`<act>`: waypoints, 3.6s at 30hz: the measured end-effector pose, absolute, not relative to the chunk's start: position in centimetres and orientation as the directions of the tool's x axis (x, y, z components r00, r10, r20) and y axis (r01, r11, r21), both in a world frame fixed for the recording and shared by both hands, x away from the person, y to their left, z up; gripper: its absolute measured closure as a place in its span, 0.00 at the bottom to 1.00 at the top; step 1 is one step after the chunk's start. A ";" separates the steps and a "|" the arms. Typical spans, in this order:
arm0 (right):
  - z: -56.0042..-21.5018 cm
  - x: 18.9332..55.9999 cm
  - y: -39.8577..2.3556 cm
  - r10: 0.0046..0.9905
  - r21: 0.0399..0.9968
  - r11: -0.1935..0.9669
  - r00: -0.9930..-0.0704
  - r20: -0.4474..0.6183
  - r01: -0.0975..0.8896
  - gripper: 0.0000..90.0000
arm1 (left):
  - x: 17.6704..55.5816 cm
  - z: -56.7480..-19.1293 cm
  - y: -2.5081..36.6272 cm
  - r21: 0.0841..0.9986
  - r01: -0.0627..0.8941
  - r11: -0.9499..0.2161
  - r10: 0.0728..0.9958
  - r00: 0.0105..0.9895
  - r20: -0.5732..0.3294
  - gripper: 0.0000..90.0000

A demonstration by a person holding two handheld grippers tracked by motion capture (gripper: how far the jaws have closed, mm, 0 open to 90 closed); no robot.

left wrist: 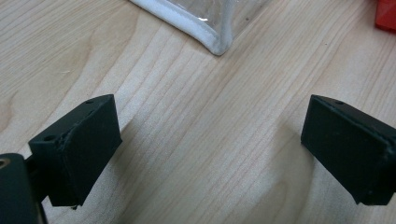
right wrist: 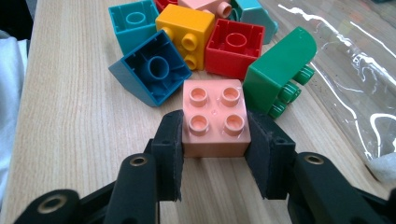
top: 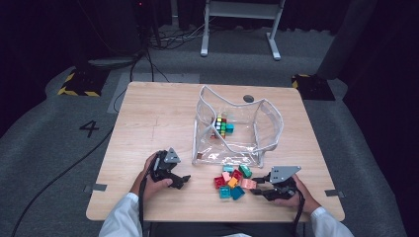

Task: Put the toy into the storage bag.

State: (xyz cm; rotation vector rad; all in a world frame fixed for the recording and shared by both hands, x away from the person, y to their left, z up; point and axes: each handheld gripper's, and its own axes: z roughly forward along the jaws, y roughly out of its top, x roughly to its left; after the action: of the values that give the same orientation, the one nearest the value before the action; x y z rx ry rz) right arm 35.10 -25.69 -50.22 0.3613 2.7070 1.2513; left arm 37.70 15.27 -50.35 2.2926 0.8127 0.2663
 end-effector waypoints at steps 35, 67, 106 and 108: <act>-46.0 36.4 -33.7 0.475 0.814 0.533 -0.878 -0.063 0.230 0.66 | 37.7 -50.3 15.3 0.664 0.481 -0.573 0.620 0.784 -0.032 0.05; -36.3 43.1 -36.6 0.665 0.870 0.428 -0.738 -0.119 0.245 0.66 | 37.7 -50.3 15.3 0.662 0.483 -0.573 0.622 0.782 -0.032 0.05; -30.6 46.3 -29.2 0.545 0.859 0.486 -0.825 -0.151 0.164 0.66 | 37.7 -50.3 15.3 0.664 0.481 -0.573 0.620 0.784 -0.032 0.05; -30.7 46.3 -28.6 0.521 0.853 0.499 -0.839 -0.158 0.149 0.66 | 37.7 -50.3 15.3 0.664 0.480 -0.573 0.620 0.784 -0.032 0.05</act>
State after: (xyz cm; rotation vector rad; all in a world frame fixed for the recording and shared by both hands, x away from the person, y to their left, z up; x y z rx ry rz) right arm 46.33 -28.61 -30.70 0.5555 2.3509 1.2817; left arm 37.72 15.27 -50.35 2.2925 0.8117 0.2672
